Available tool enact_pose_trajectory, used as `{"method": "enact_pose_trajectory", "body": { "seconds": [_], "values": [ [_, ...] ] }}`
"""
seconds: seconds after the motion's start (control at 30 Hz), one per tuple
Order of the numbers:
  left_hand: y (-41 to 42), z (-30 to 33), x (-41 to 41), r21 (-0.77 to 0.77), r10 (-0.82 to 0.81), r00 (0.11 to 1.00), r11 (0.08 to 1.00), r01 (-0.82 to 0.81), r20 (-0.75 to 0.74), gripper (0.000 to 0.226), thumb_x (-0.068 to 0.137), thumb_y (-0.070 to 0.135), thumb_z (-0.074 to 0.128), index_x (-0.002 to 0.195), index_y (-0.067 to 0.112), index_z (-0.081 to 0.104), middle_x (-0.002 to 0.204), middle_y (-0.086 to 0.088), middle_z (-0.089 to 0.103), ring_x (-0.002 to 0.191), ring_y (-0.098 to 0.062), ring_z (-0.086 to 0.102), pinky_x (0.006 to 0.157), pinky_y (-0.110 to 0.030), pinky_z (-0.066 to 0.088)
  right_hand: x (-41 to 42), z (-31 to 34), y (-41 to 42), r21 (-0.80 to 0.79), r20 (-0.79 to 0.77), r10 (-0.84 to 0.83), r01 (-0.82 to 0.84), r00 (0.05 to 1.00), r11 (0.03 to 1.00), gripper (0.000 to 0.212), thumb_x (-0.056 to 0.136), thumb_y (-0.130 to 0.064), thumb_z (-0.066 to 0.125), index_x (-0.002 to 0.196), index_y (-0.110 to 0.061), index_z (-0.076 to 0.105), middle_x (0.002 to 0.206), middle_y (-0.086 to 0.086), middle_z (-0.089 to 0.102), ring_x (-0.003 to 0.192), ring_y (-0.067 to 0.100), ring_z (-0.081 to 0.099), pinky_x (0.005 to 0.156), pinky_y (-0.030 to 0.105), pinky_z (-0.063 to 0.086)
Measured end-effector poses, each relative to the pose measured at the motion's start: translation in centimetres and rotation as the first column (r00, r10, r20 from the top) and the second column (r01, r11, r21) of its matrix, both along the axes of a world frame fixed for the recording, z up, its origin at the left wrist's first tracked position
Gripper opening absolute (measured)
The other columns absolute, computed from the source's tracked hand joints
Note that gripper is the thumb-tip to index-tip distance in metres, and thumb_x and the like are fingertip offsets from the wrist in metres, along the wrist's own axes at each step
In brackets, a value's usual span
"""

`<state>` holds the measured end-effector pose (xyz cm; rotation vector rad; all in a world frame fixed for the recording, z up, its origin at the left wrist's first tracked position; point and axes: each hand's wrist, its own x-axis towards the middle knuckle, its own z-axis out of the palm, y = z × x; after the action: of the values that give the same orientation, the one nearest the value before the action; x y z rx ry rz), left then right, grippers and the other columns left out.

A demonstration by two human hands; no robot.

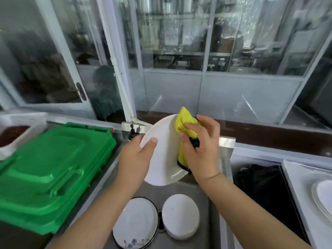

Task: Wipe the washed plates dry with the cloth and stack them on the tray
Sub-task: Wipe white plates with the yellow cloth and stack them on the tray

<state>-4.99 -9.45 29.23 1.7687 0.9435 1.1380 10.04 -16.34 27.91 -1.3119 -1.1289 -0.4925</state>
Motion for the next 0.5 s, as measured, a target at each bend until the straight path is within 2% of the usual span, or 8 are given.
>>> {"method": "enact_pose_trajectory", "body": {
  "seconds": [0.07,0.13,0.2,0.27,0.33,0.4,0.5],
  "values": [
    [-0.3,1.5,0.1,-0.069,-0.001,0.997,0.998,0.006,0.076,0.010,0.081,0.038,0.061,0.072,0.037,0.064,0.064,0.018,0.065,0.054,0.003,0.056,0.056,-0.029,0.045,-0.1,1.3,0.6,0.002,0.064,-0.103,0.103,0.993,0.995,0.024,0.081,-0.008,0.072,0.103,-0.016,0.065,0.116,0.012,0.054,0.107,0.028,0.050,0.093,0.041,0.043],
    [-0.3,2.4,0.0,-0.164,0.017,0.989,0.986,0.008,0.149,0.009,0.084,0.029,0.064,0.076,0.031,0.068,0.066,0.012,0.069,0.058,-0.005,0.061,0.059,-0.030,0.049,-0.2,2.2,0.9,-0.022,0.172,-0.303,0.311,0.937,0.950,0.017,0.085,-0.024,0.066,0.100,-0.018,0.070,0.116,0.008,0.063,0.106,0.028,0.047,0.090,0.044,0.037],
    [-0.1,2.8,-0.2,-0.264,0.049,0.971,0.964,0.015,0.235,0.012,0.086,0.022,0.065,0.076,0.020,0.070,0.067,0.007,0.072,0.061,-0.012,0.066,0.053,-0.025,0.051,-0.8,2.4,0.9,-0.082,0.317,-0.395,0.440,0.862,0.894,0.030,0.088,-0.038,0.057,0.107,-0.020,0.072,0.122,0.003,0.063,0.107,0.029,0.045,0.088,0.044,0.034],
    [0.1,3.2,-0.8,-0.334,0.075,0.946,0.942,0.037,0.316,0.014,0.089,0.021,0.064,0.077,0.016,0.069,0.067,0.003,0.072,0.058,-0.012,0.067,0.046,-0.021,0.050,-1.7,2.3,0.6,-0.163,0.455,-0.352,0.466,0.818,0.870,0.046,0.089,-0.046,0.048,0.121,-0.019,0.066,0.131,0.006,0.059,0.106,0.032,0.046,0.087,0.045,0.037],
    [0.4,3.5,-1.5,-0.331,0.061,0.946,0.942,0.052,0.320,0.021,0.092,0.030,0.059,0.081,0.016,0.069,0.071,0.003,0.073,0.060,-0.010,0.069,0.046,-0.020,0.049,-2.4,2.5,0.4,-0.230,0.500,-0.292,0.450,0.815,0.863,0.051,0.091,-0.044,0.043,0.129,-0.016,0.061,0.136,0.008,0.055,0.104,0.035,0.051,0.086,0.047,0.042],
    [0.6,3.7,-2.1,-0.323,0.052,0.950,0.945,0.053,0.307,0.033,0.094,0.043,0.052,0.083,0.019,0.071,0.077,0.003,0.075,0.069,-0.013,0.071,0.053,-0.025,0.054,-3.3,3.6,0.8,-0.249,0.489,-0.272,0.432,0.829,0.867,0.047,0.092,-0.037,0.042,0.128,-0.015,0.061,0.135,0.009,0.056,0.100,0.038,0.056,0.084,0.048,0.045],
    [1.2,4.4,-2.8,-0.317,0.066,0.947,0.948,0.039,0.314,0.043,0.093,0.053,0.046,0.075,0.024,0.073,0.078,-0.003,0.074,0.078,-0.024,0.071,0.072,-0.040,0.056,-5.1,5.2,1.8,-0.248,0.470,-0.224,0.371,0.854,0.895,0.042,0.090,-0.030,0.049,0.127,-0.017,0.062,0.135,0.010,0.055,0.099,0.038,0.056,0.081,0.047,0.045]
  ]
}}
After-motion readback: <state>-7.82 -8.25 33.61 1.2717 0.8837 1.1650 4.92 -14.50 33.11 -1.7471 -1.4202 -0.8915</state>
